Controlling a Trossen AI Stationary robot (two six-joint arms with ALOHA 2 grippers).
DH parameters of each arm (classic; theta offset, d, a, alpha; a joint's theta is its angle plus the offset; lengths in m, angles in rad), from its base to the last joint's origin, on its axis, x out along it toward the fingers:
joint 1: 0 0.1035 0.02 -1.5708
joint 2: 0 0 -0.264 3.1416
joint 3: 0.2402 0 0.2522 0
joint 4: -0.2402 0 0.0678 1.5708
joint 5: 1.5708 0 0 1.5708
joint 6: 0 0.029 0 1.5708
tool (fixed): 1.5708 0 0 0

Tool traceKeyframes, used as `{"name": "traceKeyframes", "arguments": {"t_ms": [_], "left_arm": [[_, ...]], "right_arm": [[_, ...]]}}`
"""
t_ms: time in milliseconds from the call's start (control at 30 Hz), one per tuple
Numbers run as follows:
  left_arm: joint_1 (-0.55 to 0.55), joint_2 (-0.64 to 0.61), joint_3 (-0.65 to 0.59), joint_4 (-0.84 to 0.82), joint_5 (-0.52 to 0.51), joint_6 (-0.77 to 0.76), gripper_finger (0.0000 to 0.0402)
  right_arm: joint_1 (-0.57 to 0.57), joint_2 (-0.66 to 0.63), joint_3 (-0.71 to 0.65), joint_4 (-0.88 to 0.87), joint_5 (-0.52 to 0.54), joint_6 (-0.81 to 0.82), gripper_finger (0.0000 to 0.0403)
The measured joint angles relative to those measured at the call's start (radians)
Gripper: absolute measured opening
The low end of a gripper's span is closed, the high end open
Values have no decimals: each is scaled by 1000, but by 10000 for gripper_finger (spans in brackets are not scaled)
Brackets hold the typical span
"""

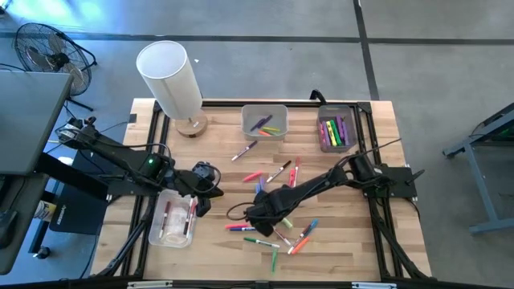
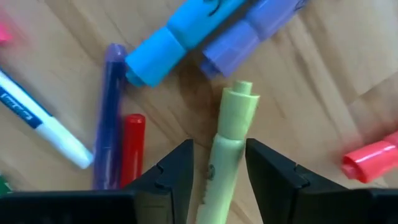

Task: Pick & Place Markers
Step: Put the light green highlighter pen into the black bin

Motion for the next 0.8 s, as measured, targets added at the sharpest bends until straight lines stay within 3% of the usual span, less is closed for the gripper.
{"name": "traceKeyframes", "arguments": {"t_ms": [267, 500, 800], "left_arm": [[0, 0, 0, 0, 0, 0, 1], [0, 0, 0, 0, 0, 0, 1], [0, 0, 0, 1, -1, 0, 1]], "right_arm": [[-11, 7, 0, 1, -32, 0, 120], [-24, 7, 2, 1, -38, -44, 41], [-19, -62, 0, -85, 19, -49, 41]]}}
